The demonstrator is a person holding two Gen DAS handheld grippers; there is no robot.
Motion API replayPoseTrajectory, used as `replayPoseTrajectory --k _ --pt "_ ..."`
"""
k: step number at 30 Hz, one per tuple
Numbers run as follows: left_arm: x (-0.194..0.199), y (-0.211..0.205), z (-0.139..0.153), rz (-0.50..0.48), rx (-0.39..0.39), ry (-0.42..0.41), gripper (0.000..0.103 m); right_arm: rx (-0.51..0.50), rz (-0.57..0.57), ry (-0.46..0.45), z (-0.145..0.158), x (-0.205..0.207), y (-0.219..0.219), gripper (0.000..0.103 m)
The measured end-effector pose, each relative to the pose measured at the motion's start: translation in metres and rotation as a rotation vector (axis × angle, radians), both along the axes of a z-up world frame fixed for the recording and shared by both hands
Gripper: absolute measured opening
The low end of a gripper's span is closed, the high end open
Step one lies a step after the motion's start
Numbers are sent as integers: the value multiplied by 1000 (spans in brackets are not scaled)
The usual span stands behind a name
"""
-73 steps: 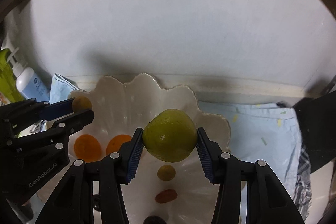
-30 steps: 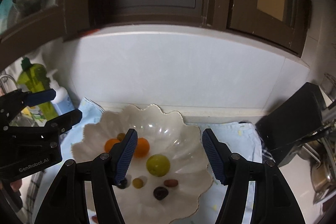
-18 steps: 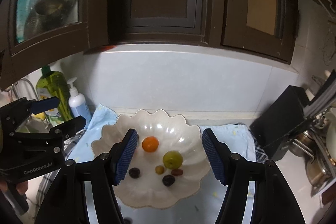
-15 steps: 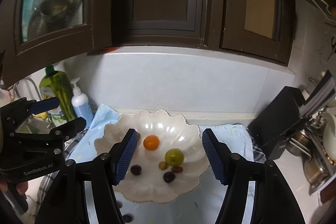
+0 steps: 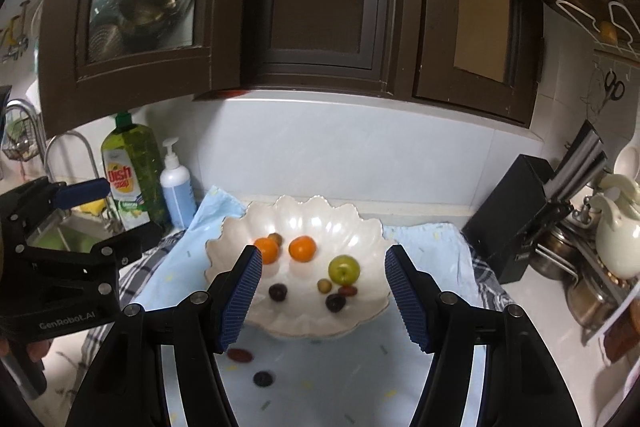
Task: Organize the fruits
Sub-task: 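Withdraw both open tools from the bowl back toward the last fruits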
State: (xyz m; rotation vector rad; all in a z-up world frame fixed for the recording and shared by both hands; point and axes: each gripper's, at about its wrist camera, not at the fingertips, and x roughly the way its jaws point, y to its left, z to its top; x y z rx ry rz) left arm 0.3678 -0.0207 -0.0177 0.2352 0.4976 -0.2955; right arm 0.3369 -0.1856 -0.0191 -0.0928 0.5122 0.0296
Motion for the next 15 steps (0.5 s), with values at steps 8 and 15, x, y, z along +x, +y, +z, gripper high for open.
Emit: replayPoseTrajectory --k 8,15 --pt "-25 12 -21 -60 46 1 78 3 -19 -9 -20 -27 15 65" --pt "-38 19 -38 -113 69 1 78 4 -25 13 -38 -41 22 65"
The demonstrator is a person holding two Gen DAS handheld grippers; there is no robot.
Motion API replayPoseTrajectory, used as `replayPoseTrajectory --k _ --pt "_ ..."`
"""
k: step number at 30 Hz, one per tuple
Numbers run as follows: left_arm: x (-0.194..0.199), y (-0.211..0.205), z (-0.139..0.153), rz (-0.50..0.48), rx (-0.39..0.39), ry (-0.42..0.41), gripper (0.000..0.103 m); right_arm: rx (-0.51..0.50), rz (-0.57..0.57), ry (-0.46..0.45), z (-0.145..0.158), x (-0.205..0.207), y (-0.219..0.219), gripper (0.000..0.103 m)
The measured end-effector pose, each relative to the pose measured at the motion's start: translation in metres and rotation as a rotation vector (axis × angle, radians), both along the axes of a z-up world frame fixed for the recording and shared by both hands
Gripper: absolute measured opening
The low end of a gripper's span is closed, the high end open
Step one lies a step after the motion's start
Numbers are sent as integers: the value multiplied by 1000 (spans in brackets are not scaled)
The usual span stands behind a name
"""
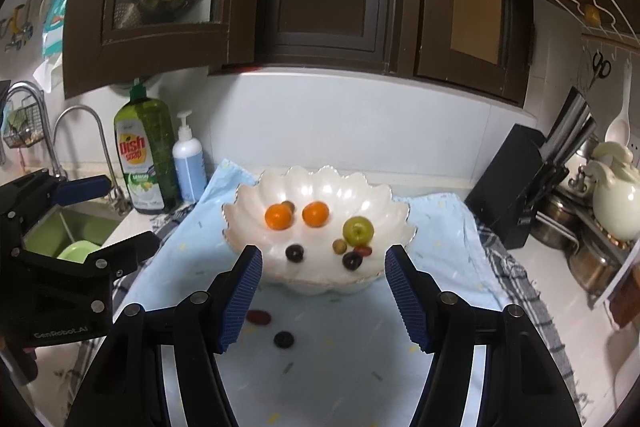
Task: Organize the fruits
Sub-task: 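Withdraw both open tools from the bowl back toward the last fruits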
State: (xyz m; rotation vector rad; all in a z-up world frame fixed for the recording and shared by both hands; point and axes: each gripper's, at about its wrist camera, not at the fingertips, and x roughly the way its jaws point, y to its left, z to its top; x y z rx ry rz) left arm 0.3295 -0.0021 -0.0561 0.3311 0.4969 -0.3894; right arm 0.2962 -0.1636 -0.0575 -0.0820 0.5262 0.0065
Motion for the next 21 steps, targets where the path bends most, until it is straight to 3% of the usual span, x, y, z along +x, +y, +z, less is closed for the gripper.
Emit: replayPoseTrajectory --k 12,21 --pt "5 0 -41 -126 67 26 78 -36 0 93 -43 -5 16 65" --pt "26 -15 -76 -251 167 72 71 -45 13 178 -74 16 15 65"
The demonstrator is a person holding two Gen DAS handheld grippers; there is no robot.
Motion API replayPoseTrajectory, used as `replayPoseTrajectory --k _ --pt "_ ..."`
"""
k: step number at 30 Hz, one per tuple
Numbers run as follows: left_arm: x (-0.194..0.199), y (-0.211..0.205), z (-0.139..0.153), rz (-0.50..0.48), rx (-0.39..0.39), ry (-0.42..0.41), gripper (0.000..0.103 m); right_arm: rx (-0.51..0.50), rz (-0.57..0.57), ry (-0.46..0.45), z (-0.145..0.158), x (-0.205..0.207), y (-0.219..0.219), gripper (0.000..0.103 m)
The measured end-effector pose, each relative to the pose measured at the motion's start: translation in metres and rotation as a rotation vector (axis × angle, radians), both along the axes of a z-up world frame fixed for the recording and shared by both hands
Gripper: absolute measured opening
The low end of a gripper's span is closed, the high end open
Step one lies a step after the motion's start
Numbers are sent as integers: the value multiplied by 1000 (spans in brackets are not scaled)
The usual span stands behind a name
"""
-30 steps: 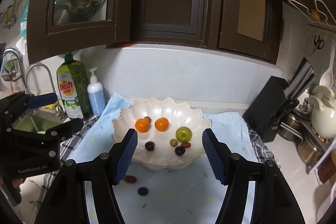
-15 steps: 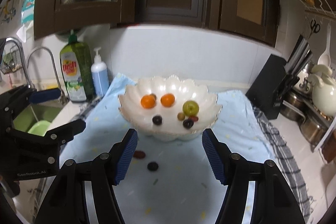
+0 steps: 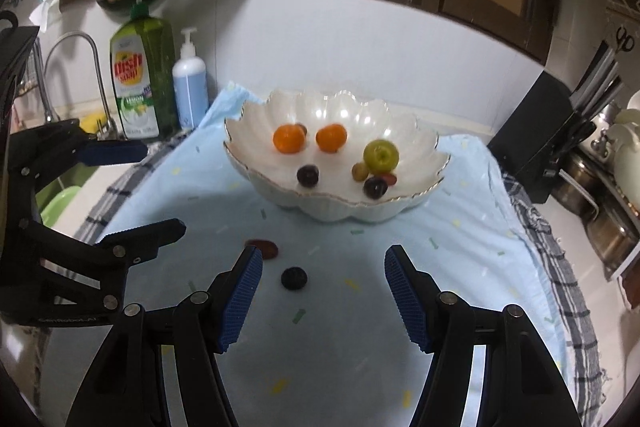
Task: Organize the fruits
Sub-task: 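Withdraw both open tools from the bowl back toward the last fruits, then grasp a red-brown date with the left tool while the right tool grasps a dark plum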
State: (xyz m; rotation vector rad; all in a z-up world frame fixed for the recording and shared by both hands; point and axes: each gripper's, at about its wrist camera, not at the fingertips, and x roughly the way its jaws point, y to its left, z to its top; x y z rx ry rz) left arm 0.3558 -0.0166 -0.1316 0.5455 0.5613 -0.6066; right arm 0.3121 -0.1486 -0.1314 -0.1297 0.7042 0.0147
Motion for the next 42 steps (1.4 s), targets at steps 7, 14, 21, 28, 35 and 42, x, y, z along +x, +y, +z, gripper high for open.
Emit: replayPoseTrajectory --k 7,14,21,28,35,42 --pt "20 -13 -22 -95 48 37 63 -28 40 64 -23 18 3 63" --pt "37 -24 -39 -153 57 95 54 -19 78 128 -44 35 3 52" --pt "45 -32 -48 -209 46 156 47 4 115 160 -55 42 0 45" --pt "52 -38 -55 -229 45 212 40 23 147 182 -63 47 0 38" --pt "57 -44 -58 -230 24 271 32 60 164 203 -66 53 -2 33" --pt "58 -47 -60 -221 19 301 23 82 170 224 -71 56 -3 24"
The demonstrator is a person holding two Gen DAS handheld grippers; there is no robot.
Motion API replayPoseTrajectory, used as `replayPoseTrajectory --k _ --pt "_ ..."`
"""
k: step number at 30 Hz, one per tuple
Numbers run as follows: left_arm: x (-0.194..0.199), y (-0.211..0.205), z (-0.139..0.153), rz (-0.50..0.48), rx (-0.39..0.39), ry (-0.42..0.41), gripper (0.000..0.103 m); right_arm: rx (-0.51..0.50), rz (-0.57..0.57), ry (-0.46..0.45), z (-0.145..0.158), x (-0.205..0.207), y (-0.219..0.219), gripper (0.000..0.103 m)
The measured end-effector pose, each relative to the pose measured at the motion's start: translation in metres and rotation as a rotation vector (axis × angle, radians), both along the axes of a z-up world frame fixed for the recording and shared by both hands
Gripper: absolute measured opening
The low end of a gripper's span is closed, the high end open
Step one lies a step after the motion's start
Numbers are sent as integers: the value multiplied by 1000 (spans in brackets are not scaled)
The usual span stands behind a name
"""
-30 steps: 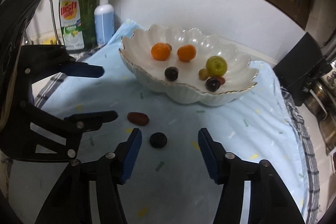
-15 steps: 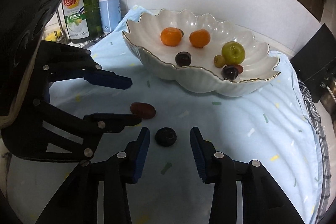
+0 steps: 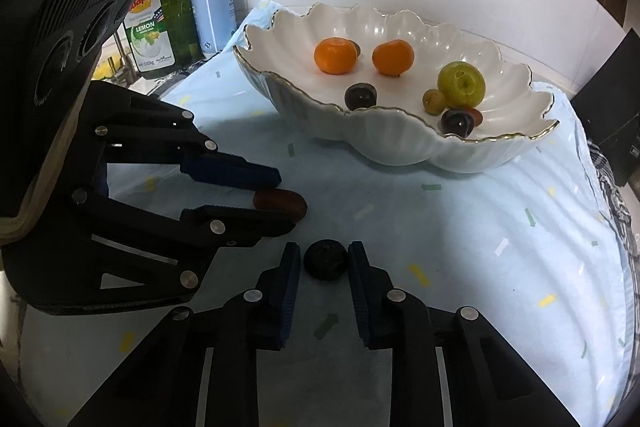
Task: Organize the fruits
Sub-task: 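Grasp a red-brown date with the left tool while the right tool grasps a dark plum, then carry the date in the left tool while the right tool carries the plum over the bowl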
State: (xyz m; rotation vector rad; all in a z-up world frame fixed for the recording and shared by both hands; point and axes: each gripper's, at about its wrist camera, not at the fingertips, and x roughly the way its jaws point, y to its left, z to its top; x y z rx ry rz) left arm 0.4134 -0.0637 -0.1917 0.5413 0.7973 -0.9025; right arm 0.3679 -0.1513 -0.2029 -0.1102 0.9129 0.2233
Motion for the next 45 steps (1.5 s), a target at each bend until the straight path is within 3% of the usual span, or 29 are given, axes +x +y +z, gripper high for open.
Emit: replayPoseTrajectory --k 18,24,45 --pt "-14 9 21 103 -56 -21 20 31 -49 -41 17 -15 -1 22" --pt "-22 18 40 158 -101 -23 20 33 -62 -87 36 -25 -4 22" --pt "-59 34 112 351 -217 -167 20 65 -107 -316 111 -59 -15 23"
